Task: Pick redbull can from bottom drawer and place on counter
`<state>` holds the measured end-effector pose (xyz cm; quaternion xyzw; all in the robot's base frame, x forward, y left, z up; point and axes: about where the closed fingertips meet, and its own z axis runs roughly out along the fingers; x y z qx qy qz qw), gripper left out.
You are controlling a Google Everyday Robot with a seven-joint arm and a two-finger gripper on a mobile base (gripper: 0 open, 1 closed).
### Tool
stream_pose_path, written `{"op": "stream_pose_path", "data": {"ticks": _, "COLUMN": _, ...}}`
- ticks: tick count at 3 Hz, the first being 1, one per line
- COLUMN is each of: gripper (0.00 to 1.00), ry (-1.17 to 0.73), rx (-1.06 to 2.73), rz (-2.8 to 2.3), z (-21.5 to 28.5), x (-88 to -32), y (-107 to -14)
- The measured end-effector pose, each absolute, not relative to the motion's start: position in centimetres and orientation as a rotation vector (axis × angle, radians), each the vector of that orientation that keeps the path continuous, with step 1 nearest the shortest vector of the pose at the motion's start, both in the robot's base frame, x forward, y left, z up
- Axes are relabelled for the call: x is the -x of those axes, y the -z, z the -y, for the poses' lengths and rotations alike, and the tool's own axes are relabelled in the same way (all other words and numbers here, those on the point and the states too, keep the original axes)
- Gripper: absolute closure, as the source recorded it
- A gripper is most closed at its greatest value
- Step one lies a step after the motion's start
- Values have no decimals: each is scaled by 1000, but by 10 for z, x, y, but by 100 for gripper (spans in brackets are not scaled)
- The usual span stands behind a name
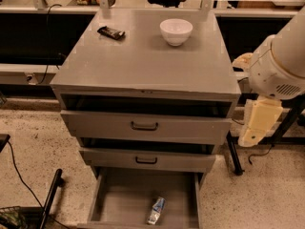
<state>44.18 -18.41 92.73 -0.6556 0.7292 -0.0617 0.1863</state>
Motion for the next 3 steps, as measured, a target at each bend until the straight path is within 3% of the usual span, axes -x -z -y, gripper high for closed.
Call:
{"op": "stream_pose_path", "data": {"ticks": 1, "gripper": 0, "ry": 348, "rx": 2002, "rz": -1914, "z": 175, "x": -436, "y": -913}}
{"op": "stream_pose_path", "data": {"ticks": 2, "gripper": 0, "ry": 382, "rx": 2284, "rz": -1612, "z": 148, "x": -428, "y": -822}}
{"op": "stream_pose_path", "data": {"ticks": 3, "gripper": 0, "ry": 405, "rx": 2326, "rz": -1557, "z": 151, "x": -426, "y": -807}}
